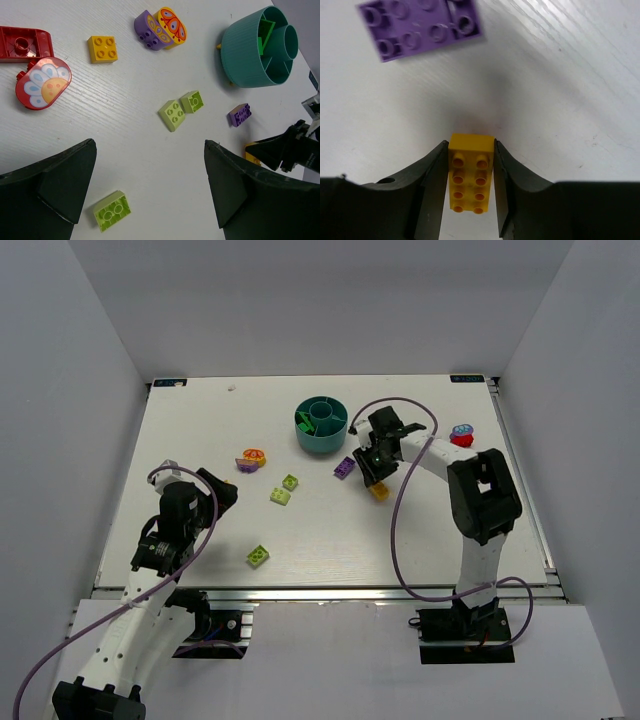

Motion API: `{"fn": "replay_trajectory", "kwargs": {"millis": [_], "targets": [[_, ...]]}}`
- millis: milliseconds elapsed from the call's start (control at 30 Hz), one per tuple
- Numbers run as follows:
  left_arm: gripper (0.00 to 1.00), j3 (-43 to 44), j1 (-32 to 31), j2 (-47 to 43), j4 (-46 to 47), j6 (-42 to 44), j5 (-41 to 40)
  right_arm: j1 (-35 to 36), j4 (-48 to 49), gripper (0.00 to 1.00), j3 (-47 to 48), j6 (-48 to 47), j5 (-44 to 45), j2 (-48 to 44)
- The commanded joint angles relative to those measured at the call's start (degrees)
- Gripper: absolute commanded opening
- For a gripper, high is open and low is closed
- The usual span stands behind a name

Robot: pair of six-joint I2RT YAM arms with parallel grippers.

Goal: Sort the legos into containers by color

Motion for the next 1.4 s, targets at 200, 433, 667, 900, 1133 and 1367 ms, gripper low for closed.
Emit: {"fn": "replay_trajectory", "kwargs": {"millis": [200, 433, 667, 900, 1133, 1367], "targets": [[0.97, 0.8, 0.08, 0.03, -0.32, -0.24, -0.85, -5.1, 16.24, 0.0, 0.46, -11.04, -36.58, -15.89], [0.97, 1.24, 0.08, 0.3, -0.58, -0.51, -0.86, -5.45, 47.0, 0.0, -4.91, 3.54, -34.68, -16.6], [0.97, 0.8, 0.08, 0.3, -0.76, -1.21, -0.77, -4.93, 61.96, 0.0, -2.45, 13.23, -31.95, -9.4], [0.97, 0.62, 0.08, 0.73, -1.2, -1.82, -0.77, -4.4, 73.84, 0.0, -4.29, 16.3, -29.39, -5.26], [0.97, 1.41, 0.08, 2.49, -1.55, -1.91, -0.94, -4.22, 85.25, 0.0, -7.28, 19.99, -29.83, -1.4], [0.97, 1.68, 0.08, 5.3, -0.76, -1.91, -0.94, -4.05, 89.74, 0.06, -5.18, 20.26, -28.95, 3.87]]}}
